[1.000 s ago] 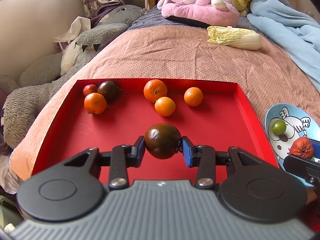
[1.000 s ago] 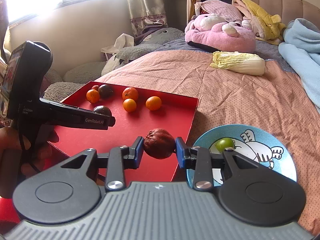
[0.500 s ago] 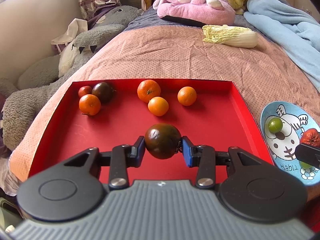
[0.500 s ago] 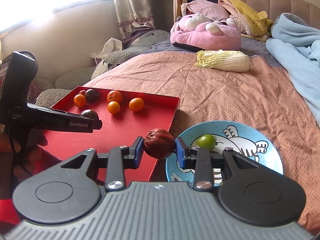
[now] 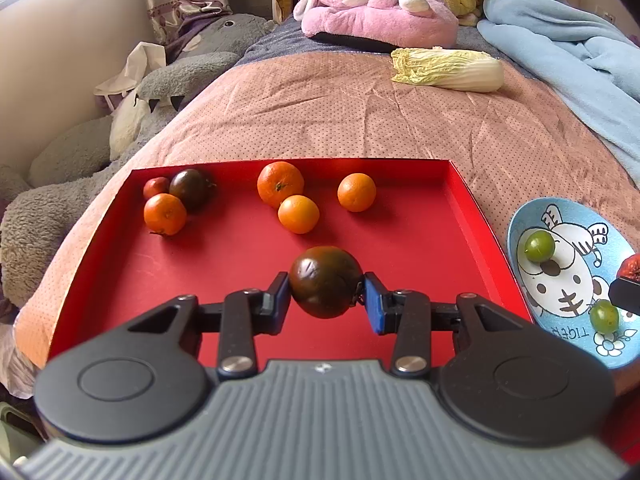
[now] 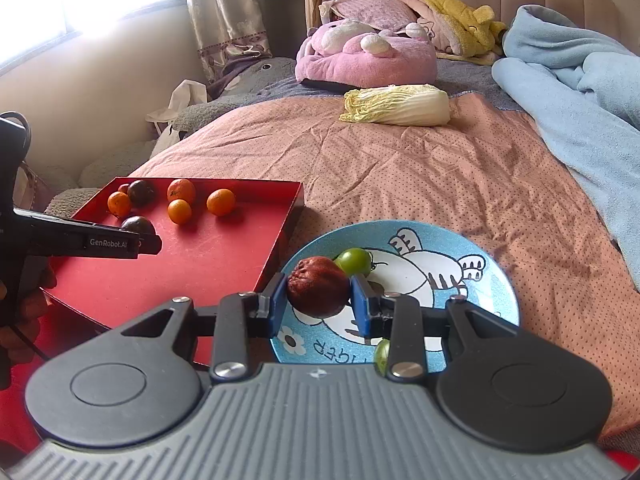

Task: Organize fruits
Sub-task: 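Carry the red tomato to the tiger plate and open the right tool while the left tool holds its tomato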

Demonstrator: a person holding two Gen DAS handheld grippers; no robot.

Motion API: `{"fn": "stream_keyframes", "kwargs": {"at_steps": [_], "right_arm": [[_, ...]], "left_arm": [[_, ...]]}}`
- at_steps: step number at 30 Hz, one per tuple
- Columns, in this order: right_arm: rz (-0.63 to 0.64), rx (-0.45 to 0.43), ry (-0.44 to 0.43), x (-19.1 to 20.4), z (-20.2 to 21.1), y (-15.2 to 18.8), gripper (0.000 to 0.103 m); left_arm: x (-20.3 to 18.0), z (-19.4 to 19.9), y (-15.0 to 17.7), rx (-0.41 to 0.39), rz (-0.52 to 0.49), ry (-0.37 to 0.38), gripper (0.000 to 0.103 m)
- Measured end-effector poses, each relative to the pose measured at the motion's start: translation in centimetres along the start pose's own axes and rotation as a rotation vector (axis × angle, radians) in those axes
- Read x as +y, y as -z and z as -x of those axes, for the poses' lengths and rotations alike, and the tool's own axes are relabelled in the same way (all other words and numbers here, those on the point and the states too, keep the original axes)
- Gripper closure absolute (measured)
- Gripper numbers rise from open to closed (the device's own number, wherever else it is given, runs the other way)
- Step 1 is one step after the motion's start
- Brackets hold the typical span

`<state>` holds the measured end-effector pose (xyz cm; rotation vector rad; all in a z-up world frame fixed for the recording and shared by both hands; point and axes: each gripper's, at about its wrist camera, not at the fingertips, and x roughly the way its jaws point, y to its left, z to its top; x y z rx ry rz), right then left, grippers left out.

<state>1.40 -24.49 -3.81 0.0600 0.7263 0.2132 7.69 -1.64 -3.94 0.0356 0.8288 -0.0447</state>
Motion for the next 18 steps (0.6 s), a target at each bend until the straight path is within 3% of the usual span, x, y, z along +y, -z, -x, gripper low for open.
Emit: {"fn": "stream_keyframes", "kwargs": {"at_steps": [18], "right_arm": [[-0.065, 0.052, 0.121, -4.4, -1.8, 2.0, 0.063]], "left_arm": [[-0.7, 0.3, -0.1, -0.004, -0.012, 0.011, 0.061]]}}
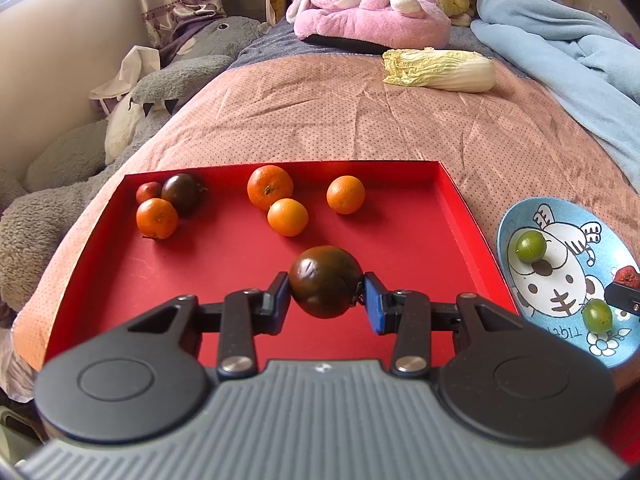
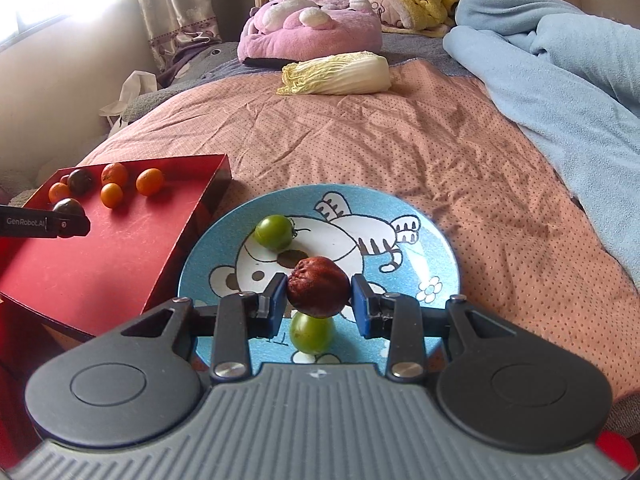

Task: Organize fruits
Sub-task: 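Carry the red tomato to the tiger plate and open the right tool while the left tool holds its tomato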

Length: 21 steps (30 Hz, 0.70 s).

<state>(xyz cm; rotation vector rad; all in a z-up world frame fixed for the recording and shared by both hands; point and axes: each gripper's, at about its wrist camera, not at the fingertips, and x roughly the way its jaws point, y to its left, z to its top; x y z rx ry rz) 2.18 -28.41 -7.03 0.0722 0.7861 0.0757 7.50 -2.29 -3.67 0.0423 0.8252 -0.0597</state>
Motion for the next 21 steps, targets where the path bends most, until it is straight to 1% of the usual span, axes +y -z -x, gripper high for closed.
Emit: {"fn": "stream_keyframes", "kwargs": {"at_steps": [8, 15, 16, 18, 20, 21], "right_arm": [[-0.001, 0.023, 0.032, -0.6, -1.4, 0.5, 0.063], [-0.003, 0.013, 0.045, -0.7, -1.4, 0.3, 0.063], [-0.003, 0.009, 0.042, -0.7, -1.3, 0.3, 0.062], [-0.002, -0.009, 0.049, -0.6, -0.9, 0.2, 0.054], [-0.011, -0.039, 0.047, -0.6, -0.3, 0.0, 0.039], [-0.014, -0.052, 0.045, -0.5, 0.0, -0.2, 0.037]], "left_arm": [[-0.2, 0.2, 0.0, -0.005, -0.007, 0.006, 0.061], [-0.3, 0.3, -0.1, -0.007, -0.014, 0.011, 0.061], [-0.4, 0.3, -0.1, -0.009, -0.015, 0.011, 0.061], [-0.4, 0.4, -0.1, -0.011, -0.015, 0.011, 0.061], [-0.4, 0.5, -0.2, -0.015, -0.016, 0.011, 0.061], [-0.5, 0.5, -0.2, -0.017, -0.018, 0.011, 0.061]]}}
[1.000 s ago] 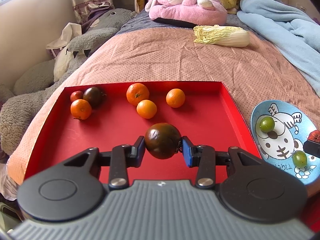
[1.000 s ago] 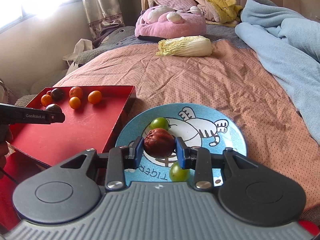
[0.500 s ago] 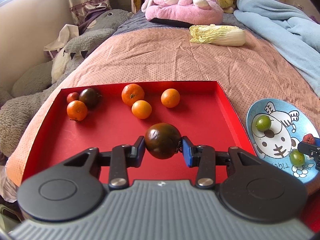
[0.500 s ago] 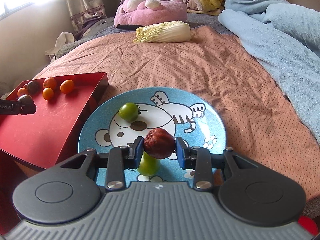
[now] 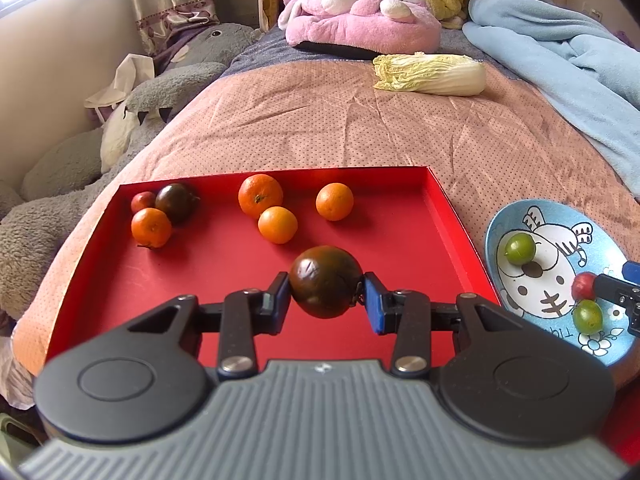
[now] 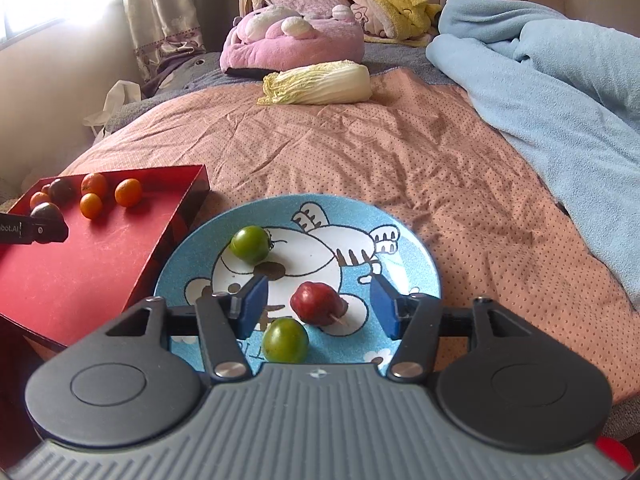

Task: Organize fruits
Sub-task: 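Carry the dark brown tomato to the tiger plate and open the left tool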

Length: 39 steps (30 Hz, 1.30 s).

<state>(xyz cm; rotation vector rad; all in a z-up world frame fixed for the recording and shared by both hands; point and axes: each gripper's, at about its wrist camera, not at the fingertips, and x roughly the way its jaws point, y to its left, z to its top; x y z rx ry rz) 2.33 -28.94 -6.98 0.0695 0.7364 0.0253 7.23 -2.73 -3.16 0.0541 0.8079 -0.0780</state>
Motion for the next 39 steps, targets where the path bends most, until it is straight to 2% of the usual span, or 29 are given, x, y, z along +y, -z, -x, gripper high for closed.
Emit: {"fn": "stream_keyframes", "kwargs": {"at_steps": [9, 20, 30, 39], "right_arm": [[0.032, -0.051, -0.064, 2.0, 3.4, -0.7, 0.026], [0.08, -0.022, -0.119, 4.1, 5.5, 0.8, 0.025], [0.061, -0.01, -0.101, 3.0, 7.1, 2.2, 0.023], [0.04, 0.001, -0.077, 1.5, 7.9, 3.0, 0.022]], "left_arm": [[0.0, 0.4, -0.2, -0.01, -0.004, -0.003, 0.061], [-1.7, 1.5, -1.0, -0.041, -0.026, 0.041, 0.061], [-6.3, 1.6, -1.2, -0.045, -0.1, 0.121, 0.061], [-12.4, 0.5, 0.5, 0.002, -0.206, 0.212, 0.061]]}}
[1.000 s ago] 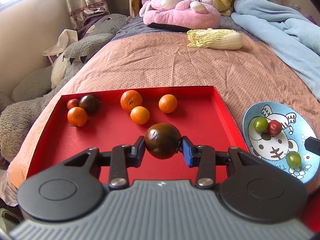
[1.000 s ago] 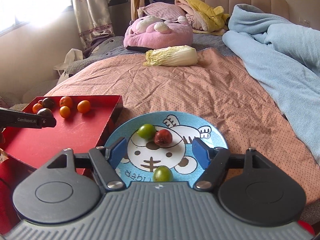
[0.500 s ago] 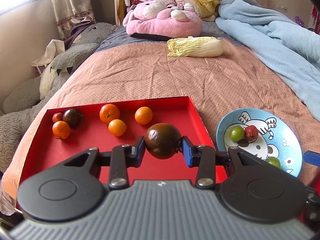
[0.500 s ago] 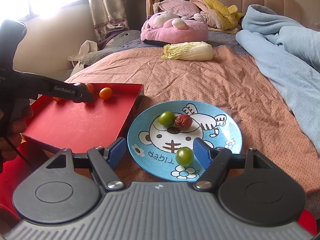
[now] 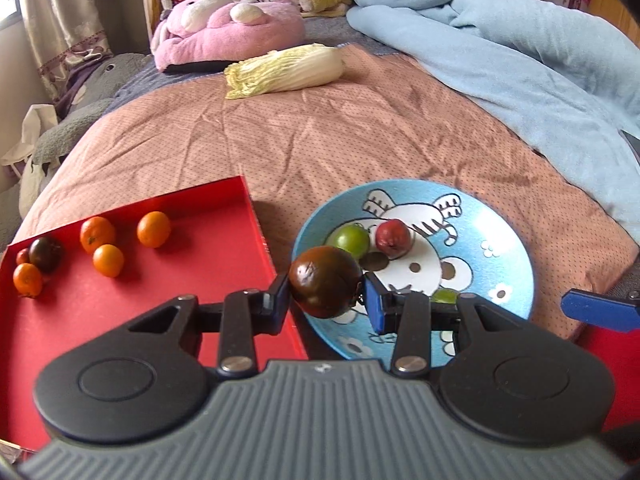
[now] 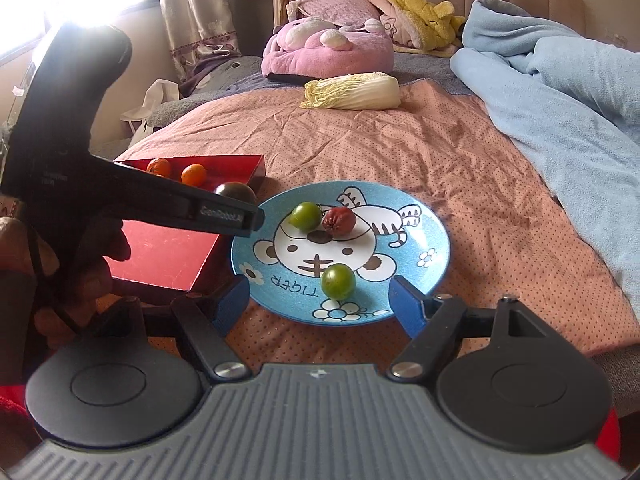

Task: Organize fruits
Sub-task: 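Carry the dark brown tomato to the tiger plate and open the left tool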

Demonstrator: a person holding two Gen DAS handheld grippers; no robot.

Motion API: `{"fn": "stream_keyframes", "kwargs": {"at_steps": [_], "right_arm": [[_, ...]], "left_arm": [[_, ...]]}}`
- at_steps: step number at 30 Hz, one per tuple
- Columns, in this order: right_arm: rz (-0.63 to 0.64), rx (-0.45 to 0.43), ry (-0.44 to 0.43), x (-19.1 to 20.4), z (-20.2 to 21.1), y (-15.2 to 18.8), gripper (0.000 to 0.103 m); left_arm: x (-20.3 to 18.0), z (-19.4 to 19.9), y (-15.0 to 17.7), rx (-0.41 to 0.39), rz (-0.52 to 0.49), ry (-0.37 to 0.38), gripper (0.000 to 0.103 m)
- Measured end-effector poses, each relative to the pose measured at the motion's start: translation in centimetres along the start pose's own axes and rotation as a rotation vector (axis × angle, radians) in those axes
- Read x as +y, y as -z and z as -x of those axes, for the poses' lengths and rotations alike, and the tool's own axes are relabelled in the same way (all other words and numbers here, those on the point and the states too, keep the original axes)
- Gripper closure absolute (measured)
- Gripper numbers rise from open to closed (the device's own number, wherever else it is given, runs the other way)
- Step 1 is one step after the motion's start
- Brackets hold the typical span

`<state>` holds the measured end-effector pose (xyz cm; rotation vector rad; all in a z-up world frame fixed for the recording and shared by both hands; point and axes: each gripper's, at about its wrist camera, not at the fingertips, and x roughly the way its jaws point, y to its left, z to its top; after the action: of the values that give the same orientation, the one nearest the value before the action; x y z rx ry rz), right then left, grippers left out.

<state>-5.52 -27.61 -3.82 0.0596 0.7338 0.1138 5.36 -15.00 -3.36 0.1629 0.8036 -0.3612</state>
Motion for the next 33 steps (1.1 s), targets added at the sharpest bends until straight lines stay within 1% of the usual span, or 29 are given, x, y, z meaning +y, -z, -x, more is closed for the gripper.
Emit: {"fn": "stream_keyframes", "kwargs": {"at_steps": [3, 8, 13, 19, 24, 26, 27, 29, 33], "right_arm": [[-0.008, 0.004, 0.009, -0.4, 0.2, 0.4, 0.022], [-0.019, 0.005, 0.016, -0.8, 0.5, 0.6, 0.022], [-0.032, 0.003, 0.023, -1.2, 0.8, 0.8, 0.022], [-0.04, 0.001, 0.029, -1.3, 0.9, 0.9, 0.022], [-0.046, -0.002, 0.031, -1.5, 1.1, 0.8, 0.022], [-0.045, -0.003, 0.032, -1.4, 1.1, 0.8, 0.022], [-0.045, -0.002, 0.032, -1.4, 1.1, 0.8, 0.021], [-0.043, -0.004, 0.036, -1.3, 1.1, 0.9, 0.018], [-0.041, -0.005, 0.037, -1.2, 1.2, 0.8, 0.018]], "left_arm": [[-1.5, -0.8, 0.3, 0.023, -0.024, 0.026, 0.061], [-3.6, -1.6, 0.7, 0.04, -0.083, 0.04, 0.06], [-4.6, -2.2, 0.9, 0.051, -0.113, 0.048, 0.06], [-5.3, -1.8, 0.6, 0.037, -0.129, 0.071, 0.059], [-5.8, -1.3, 0.4, 0.018, -0.142, 0.074, 0.058], [-5.9, -1.0, 0.3, 0.009, -0.144, 0.075, 0.05], [-5.9, -0.9, 0.3, 0.002, -0.141, 0.076, 0.042], [-5.9, -0.6, 0.1, -0.007, -0.135, 0.083, 0.041], [-5.7, -0.4, -0.1, -0.009, -0.123, 0.085, 0.041]]}}
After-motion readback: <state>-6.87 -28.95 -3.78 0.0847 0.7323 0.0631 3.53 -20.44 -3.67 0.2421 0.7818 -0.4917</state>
